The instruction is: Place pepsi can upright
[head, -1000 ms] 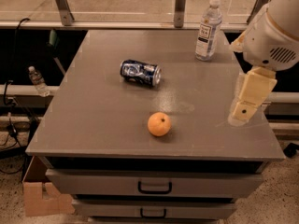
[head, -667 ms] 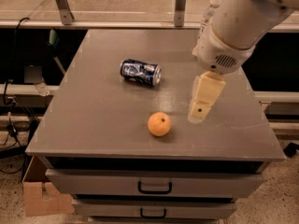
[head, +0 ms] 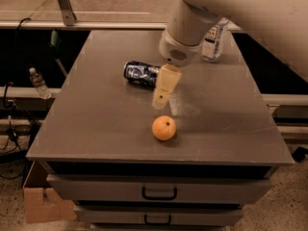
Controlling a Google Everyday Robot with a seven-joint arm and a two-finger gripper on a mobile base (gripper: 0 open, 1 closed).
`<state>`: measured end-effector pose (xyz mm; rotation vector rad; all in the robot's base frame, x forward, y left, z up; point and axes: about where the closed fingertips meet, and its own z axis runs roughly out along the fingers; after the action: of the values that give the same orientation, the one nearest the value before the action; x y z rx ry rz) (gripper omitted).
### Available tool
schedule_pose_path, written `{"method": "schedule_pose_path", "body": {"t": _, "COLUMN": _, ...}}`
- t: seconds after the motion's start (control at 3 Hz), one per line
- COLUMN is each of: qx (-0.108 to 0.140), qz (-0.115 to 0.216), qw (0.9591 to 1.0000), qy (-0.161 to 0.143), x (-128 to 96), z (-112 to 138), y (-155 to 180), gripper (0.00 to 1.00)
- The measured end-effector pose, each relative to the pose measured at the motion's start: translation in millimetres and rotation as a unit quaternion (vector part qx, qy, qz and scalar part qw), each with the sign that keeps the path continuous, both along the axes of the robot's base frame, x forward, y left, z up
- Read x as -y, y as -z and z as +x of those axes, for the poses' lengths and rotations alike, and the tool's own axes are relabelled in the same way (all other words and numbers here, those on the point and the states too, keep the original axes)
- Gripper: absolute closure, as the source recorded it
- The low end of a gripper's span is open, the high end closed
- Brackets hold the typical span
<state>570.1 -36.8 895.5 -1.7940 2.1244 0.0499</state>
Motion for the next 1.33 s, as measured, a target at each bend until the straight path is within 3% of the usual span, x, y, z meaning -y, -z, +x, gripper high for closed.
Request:
{"method": "schedule_pose_path", "body": {"t": 0.67, "qx": -0.019, "qz": 0.026, "qw": 0.999, "qy": 0.03, "x": -39.7, "z": 59.5, "y": 14.4, "gripper": 0.0}}
{"method": "schedule_pose_path", "body": {"t": 1.33, "qx": -0.022, "qz": 0.017, "qw": 0.9987, "qy": 0.044, "x": -71.4, "z": 89.7, "y": 31.5, "gripper": 0.0}}
